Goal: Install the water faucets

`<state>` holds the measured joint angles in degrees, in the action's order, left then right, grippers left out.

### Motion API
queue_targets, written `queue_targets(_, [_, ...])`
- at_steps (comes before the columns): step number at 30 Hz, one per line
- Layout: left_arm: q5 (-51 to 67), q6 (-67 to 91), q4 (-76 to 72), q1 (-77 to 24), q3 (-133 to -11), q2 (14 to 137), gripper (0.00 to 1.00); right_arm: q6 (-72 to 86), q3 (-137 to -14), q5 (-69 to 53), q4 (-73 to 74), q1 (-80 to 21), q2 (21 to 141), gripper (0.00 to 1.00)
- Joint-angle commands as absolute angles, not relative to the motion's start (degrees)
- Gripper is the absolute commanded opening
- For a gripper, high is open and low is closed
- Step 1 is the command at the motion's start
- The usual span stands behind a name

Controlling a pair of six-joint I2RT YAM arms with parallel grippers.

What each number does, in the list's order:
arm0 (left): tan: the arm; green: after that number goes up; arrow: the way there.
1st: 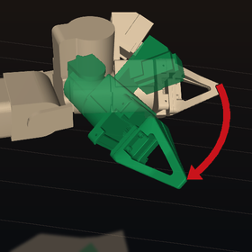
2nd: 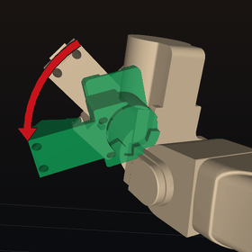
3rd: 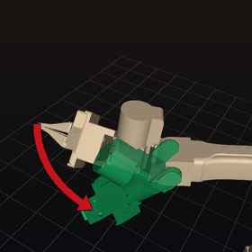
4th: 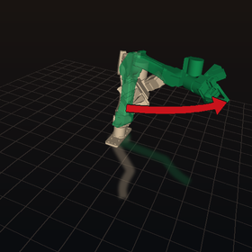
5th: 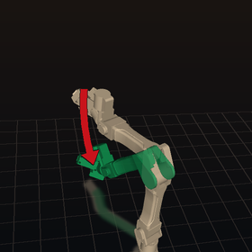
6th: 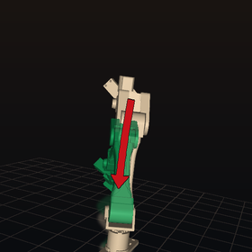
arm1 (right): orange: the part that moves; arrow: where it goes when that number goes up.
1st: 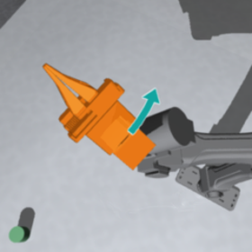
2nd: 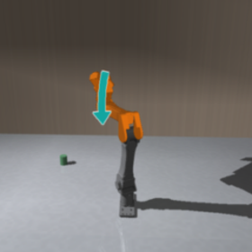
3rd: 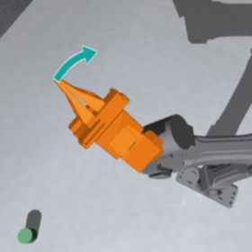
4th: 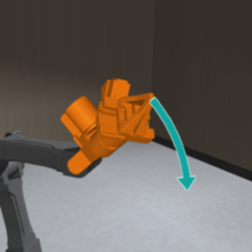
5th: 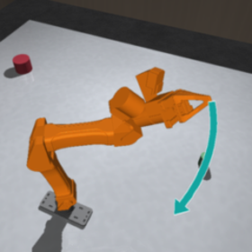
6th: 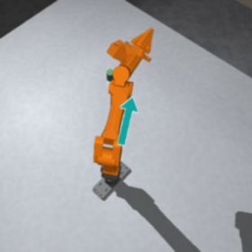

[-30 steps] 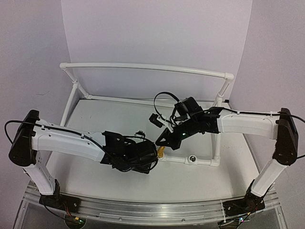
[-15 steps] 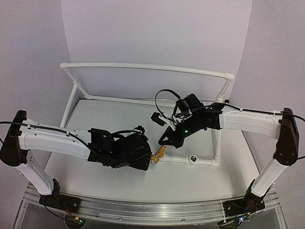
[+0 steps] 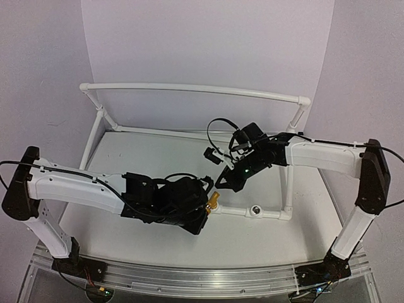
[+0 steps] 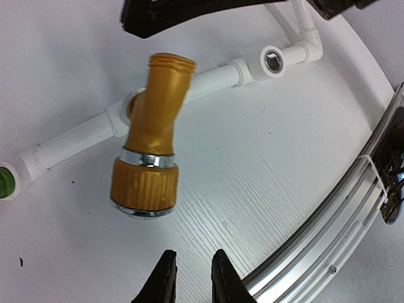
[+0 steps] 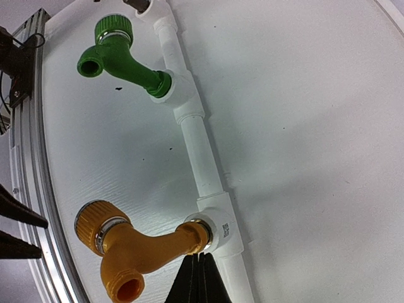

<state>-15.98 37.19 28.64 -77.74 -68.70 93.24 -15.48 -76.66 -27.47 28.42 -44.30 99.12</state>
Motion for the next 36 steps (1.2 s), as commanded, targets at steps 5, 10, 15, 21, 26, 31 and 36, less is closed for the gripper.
queue_targets(5, [-10.27, 35.31, 26.25, -78.28, -74.33, 101.22, 0.14, -16.20, -80.23, -31.33, 29.90, -44.56, 102.36, 0.00])
queue_targets(10, [-15.09, 37.35, 25.55, -77.79, -75.43, 103.09, 0.13, -16.80, -79.47, -32.98, 30.37, -44.56, 102.50, 0.00])
queue_targets(15, [-19.48, 40.90, 26.48, -76.30, -74.20, 102.66, 0.11, -16.61, -78.21, -34.29, 30.40, -44.56, 102.01, 0.00])
queue_targets(21, [-23.53, 43.50, 27.45, -74.38, -71.43, 99.54, 0.09, -16.85, -76.04, -35.82, 30.41, -44.58, 100.61, 0.00])
queue_targets(26, [-25.45, 43.69, 28.12, -73.68, -71.73, 99.21, 0.09, -17.53, -73.92, -36.28, 30.49, -44.56, 99.44, 0.00])
queue_targets(31, [-26.30, 43.06, 27.03, -72.82, -72.16, 99.05, 0.09, -17.97, -71.97, -37.27, 30.49, -44.87, 98.59, 0.00])
queue_targets(36, [-26.74, 41.92, 25.31, -71.52, -72.23, 98.38, 0.09, -18.21, -71.15, -38.61, 30.37, -46.61, 98.17, 0.00])
